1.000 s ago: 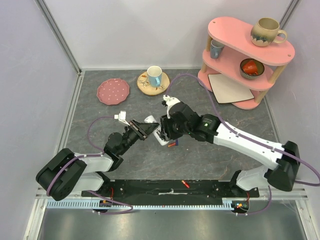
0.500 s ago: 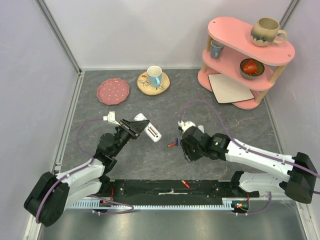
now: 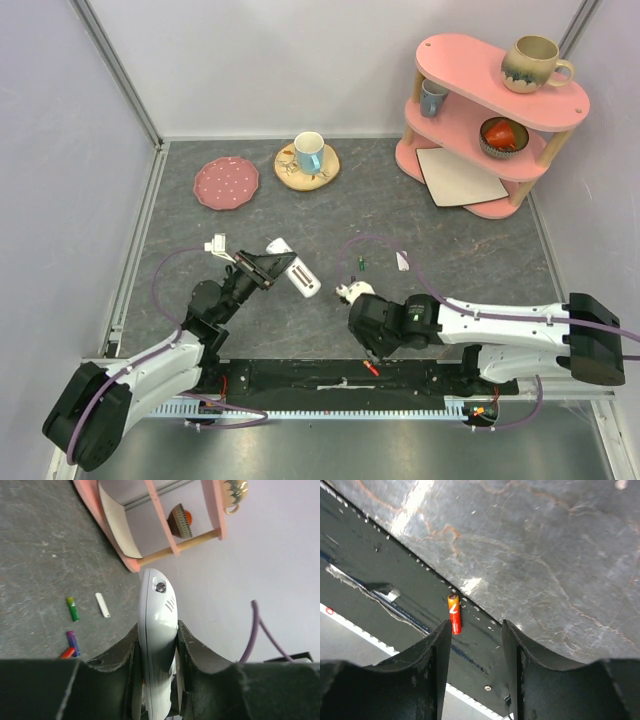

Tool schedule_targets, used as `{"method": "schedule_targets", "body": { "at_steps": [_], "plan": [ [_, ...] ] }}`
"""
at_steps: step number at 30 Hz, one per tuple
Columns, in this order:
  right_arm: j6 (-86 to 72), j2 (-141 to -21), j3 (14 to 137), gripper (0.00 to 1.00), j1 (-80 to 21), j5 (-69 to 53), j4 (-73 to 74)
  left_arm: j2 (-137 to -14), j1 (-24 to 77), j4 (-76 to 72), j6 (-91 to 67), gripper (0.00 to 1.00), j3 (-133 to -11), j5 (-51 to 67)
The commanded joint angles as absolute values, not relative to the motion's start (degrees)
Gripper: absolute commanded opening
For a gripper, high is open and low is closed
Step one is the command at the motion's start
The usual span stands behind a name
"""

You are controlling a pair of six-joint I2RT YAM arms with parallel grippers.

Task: Load the batteries into the remote control
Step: Load the battery into the remote control.

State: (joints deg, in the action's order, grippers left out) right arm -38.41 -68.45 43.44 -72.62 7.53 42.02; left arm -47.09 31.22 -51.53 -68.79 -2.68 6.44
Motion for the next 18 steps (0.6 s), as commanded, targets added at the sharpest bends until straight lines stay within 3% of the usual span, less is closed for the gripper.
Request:
{"method": "schedule_targets", "body": {
  "at_steps": [1, 8, 18],
  "plan": [
    [-42.79, -70.40, 42.63, 0.52, -76.81, 9.14, 39.82, -48.69, 31.02, -62.75, -72.78, 0.02, 0.00, 10.44],
    [-46.14, -73.91, 41.40, 0.53, -81.99, 10.28, 37.27, -46.41, 30.94, -60.04, -74.52, 0.02, 1.04, 10.02],
    [-47.29, -76.20, 37.97, 0.46, -82.88, 11.69, 33.66, -27.97, 31.02, -52.48, -67.24, 0.02, 5.09, 6.59]
  ]
}}
